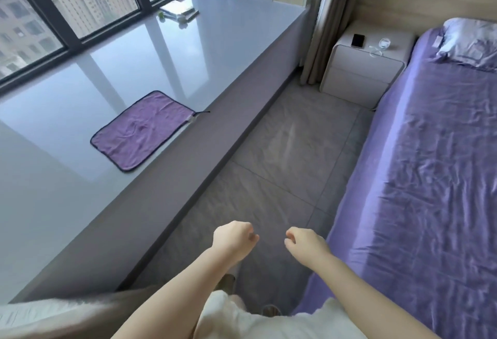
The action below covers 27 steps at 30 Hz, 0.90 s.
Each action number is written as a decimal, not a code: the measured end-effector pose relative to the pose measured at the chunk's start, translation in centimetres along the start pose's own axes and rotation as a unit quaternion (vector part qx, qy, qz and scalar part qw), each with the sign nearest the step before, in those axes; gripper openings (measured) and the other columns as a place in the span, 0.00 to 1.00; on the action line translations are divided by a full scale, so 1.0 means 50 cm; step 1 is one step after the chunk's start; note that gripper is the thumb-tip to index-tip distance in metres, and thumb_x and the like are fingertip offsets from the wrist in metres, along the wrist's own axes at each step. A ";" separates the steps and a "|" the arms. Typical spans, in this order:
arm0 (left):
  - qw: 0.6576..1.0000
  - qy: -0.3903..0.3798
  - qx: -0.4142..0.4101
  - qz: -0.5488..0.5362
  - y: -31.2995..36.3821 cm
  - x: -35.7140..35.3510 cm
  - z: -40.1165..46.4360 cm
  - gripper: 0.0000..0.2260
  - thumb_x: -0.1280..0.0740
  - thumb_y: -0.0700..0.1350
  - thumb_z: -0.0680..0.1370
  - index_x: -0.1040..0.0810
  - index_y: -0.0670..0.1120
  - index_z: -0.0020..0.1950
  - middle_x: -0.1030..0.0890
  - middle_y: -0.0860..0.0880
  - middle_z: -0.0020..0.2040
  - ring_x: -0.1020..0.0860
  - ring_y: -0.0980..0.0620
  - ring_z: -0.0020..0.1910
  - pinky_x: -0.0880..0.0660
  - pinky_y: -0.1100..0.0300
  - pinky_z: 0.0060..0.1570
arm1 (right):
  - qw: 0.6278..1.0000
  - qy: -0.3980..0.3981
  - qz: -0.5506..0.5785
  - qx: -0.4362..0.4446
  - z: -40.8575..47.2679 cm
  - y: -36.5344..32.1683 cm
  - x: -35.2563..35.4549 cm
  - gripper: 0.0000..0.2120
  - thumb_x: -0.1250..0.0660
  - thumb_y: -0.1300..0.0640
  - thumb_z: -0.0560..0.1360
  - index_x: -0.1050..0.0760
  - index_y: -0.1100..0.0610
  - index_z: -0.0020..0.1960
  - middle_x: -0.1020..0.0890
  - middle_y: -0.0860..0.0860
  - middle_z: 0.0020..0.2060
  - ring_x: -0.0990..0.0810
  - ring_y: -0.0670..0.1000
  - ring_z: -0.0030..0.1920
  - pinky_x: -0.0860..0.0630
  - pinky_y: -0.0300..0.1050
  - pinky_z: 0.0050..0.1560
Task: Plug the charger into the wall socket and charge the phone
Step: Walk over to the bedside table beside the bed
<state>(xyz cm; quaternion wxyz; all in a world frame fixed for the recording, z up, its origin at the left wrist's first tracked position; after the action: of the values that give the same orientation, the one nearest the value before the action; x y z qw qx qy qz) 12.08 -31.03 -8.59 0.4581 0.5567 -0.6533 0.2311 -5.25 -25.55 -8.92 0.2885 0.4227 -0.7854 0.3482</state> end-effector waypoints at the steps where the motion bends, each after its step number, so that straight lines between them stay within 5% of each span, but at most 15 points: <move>1: 1.000 -0.005 -0.010 0.006 -0.005 0.015 0.026 0.16 0.44 0.54 0.77 0.22 0.47 0.54 0.18 0.48 0.52 0.21 0.45 0.53 0.26 0.56 0.50 | 1.000 0.004 0.008 -0.009 0.020 -0.009 0.012 0.17 0.44 0.52 0.78 0.27 0.53 0.64 0.20 0.53 0.60 0.23 0.57 0.60 0.28 0.45 0.57; 13: 0.991 -0.040 -0.117 0.040 -0.064 0.194 0.309 0.15 0.43 0.52 0.75 0.21 0.46 0.50 0.17 0.48 0.51 0.20 0.45 0.51 0.26 0.57 0.46 | 0.986 0.066 0.095 -0.116 0.180 -0.106 0.141 0.17 0.44 0.51 0.78 0.29 0.52 0.66 0.20 0.52 0.61 0.23 0.56 0.60 0.28 0.44 0.57; 21: 0.977 -0.059 -0.198 0.050 0.029 0.238 0.446 0.16 0.43 0.56 0.75 0.20 0.53 0.53 0.17 0.52 0.53 0.20 0.49 0.54 0.26 0.58 0.49 | 0.977 0.082 0.122 -0.155 0.260 -0.066 0.231 0.19 0.44 0.48 0.79 0.31 0.53 0.67 0.21 0.52 0.61 0.23 0.55 0.61 0.29 0.45 0.57; 27: 0.978 -0.076 -0.183 0.058 0.150 0.269 0.569 0.16 0.44 0.54 0.74 0.20 0.48 0.50 0.16 0.48 0.51 0.20 0.45 0.52 0.26 0.56 0.47 | 0.978 0.077 0.122 -0.148 0.351 0.029 0.326 0.19 0.44 0.48 0.79 0.30 0.54 0.67 0.20 0.53 0.61 0.23 0.55 0.60 0.28 0.45 0.57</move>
<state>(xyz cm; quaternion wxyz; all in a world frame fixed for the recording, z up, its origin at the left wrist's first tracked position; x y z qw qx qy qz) -4.12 -59.00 -9.01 0.4875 0.4403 -0.7485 0.0908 -17.02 -46.40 -7.56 0.3627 0.2484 -0.8493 0.2924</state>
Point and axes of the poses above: each hand's wrist, its own z-axis towards the middle knuckle, its own x-axis out of the back of the hand, y = z × x, the point moved 2 cm from there along z, towards the middle knuckle
